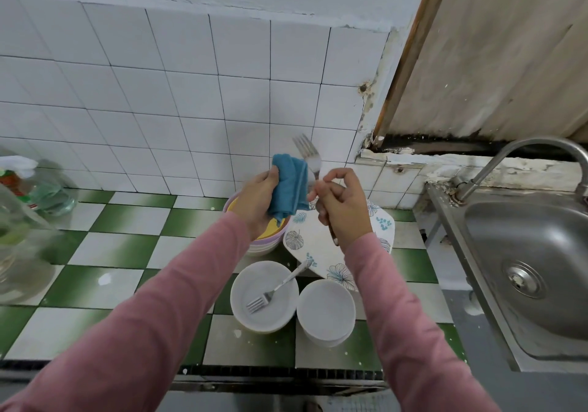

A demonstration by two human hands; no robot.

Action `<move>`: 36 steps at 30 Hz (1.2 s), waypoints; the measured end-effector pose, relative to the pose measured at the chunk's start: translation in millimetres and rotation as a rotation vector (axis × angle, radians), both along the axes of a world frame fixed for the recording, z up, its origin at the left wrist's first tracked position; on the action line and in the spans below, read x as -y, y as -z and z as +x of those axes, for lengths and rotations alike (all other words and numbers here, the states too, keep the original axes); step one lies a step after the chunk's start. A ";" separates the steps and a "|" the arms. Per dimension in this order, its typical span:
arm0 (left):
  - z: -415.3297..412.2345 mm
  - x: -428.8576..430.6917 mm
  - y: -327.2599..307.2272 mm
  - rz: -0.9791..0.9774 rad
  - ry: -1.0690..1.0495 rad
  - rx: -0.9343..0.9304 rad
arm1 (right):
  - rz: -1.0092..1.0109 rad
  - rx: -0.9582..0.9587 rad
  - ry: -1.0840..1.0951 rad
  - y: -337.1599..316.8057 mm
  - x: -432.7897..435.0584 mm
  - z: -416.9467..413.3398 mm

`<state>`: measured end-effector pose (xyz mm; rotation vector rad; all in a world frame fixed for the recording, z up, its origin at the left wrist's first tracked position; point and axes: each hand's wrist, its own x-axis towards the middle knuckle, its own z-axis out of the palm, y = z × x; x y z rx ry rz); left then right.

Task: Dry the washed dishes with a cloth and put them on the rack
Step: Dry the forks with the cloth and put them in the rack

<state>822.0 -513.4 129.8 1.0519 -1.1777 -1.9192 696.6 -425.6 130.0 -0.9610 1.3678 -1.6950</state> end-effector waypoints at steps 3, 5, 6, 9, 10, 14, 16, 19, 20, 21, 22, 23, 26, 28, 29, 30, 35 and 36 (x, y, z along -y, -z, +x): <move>-4.1 -4.7 -4.5 0.035 0.043 -0.033 | 0.101 -0.220 -0.045 3.0 4.4 3.6; -3.9 -4.1 -4.7 0.060 0.032 -0.049 | 0.125 -0.307 -0.030 9.4 5.1 4.8; -2.7 -2.9 -3.5 0.078 0.019 -0.054 | 0.124 -0.316 -0.030 12.4 4.9 4.6; 1.3 -0.2 -4.6 0.127 -0.035 -0.084 | 0.146 -0.354 -0.043 22.2 1.6 1.1; 2.4 1.6 -4.6 0.136 -0.046 -0.096 | 0.159 -0.364 -0.048 25.5 0.2 -0.7; 9.0 9.3 -7.8 0.134 -0.095 -0.132 | 0.195 -0.322 -0.039 33.7 -10.1 -11.4; 11.3 14.4 -6.4 0.137 -0.119 -0.141 | 0.206 -0.213 -0.009 32.7 -16.7 -13.9; 9.3 11.5 -4.2 0.194 -0.101 -0.133 | 0.232 -0.104 0.065 29.9 -22.1 -12.4; 6.6 8.8 -2.4 0.218 -0.081 -0.137 | 0.227 -0.086 0.096 27.0 -23.8 -10.7; 3.7 5.1 -1.8 0.249 -0.058 -0.151 | 0.215 -0.066 0.131 23.7 -25.5 -9.6; 0.5 1.5 -1.4 0.268 -0.023 -0.157 | 0.199 -0.047 0.167 21.1 -27.5 -9.5; -3.7 -2.7 -1.1 0.283 0.016 -0.160 | 0.184 -0.037 0.204 19.1 -30.2 -10.8; -23.0 -16.0 0.3 0.299 0.099 -0.107 | 0.214 -0.130 0.319 20.2 -42.1 -22.1; -39.8 -27.7 2.1 0.246 0.113 -0.001 | 0.217 -0.193 0.380 20.3 -55.3 -32.7; -49.3 -34.6 3.3 0.207 0.145 0.033 | 0.207 -0.199 0.406 20.5 -62.6 -39.7; -59.4 -42.2 4.4 0.164 0.181 0.054 | 0.198 -0.204 0.433 19.7 -71.3 -47.7; -114.9 -92.6 7.7 0.000 0.307 0.108 | 0.222 -0.247 0.525 15.6 -127.0 -101.4; -128.2 -106.4 5.9 -0.035 0.329 0.109 | 0.219 -0.242 0.554 14.2 -141.6 -113.1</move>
